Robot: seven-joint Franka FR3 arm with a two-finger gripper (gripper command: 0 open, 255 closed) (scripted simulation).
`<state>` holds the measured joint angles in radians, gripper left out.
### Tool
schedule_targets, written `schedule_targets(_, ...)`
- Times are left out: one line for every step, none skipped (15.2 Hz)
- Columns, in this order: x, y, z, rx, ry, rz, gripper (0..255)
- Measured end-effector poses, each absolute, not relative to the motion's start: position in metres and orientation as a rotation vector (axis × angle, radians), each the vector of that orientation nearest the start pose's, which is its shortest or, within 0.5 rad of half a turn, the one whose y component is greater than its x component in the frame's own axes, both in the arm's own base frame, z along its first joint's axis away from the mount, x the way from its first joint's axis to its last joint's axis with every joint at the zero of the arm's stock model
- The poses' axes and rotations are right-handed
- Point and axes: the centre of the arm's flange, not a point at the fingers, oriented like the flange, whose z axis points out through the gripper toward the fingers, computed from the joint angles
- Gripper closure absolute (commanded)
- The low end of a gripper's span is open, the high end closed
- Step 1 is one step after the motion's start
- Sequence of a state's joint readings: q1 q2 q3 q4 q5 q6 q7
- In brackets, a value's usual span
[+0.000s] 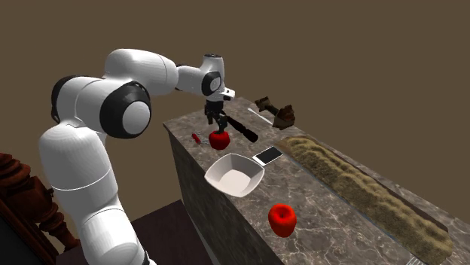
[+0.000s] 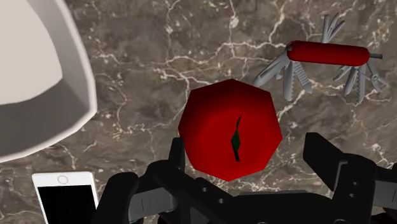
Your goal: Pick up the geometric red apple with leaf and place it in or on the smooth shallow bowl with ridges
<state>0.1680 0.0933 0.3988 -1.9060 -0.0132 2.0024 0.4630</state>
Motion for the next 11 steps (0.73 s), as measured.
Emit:
schedule_targets(0.494, 0.307, 0.448, -3.113, -0.170, 0.005, 0)
schedule_targets(0.495, 0.307, 0.444, -3.114, -0.171, 0.006, 0)
schedule_targets(0.496, 0.307, 0.439, -3.114, -0.172, 0.006, 0)
schedule_targets(0.496, 0.308, 0.433, -3.115, -0.172, 0.006, 0)
schedule_targets(0.496, 0.308, 0.429, -3.115, -0.172, 0.006, 0)
schedule_targets(0.496, 0.309, 0.427, -3.115, -0.172, 0.006, 0)
schedule_targets(0.496, 0.309, 0.426, -3.115, -0.172, 0.006, 0)
schedule_targets(0.496, 0.309, 0.426, -3.115, -0.172, 0.006, 0)
schedule_targets(0.495, 0.309, 0.426, -3.115, -0.172, 0.006, 0)
schedule_targets(0.495, 0.309, 0.425, -3.115, -0.172, 0.006, 0)
schedule_targets(0.495, 0.309, 0.425, -3.115, -0.172, 0.006, 0)
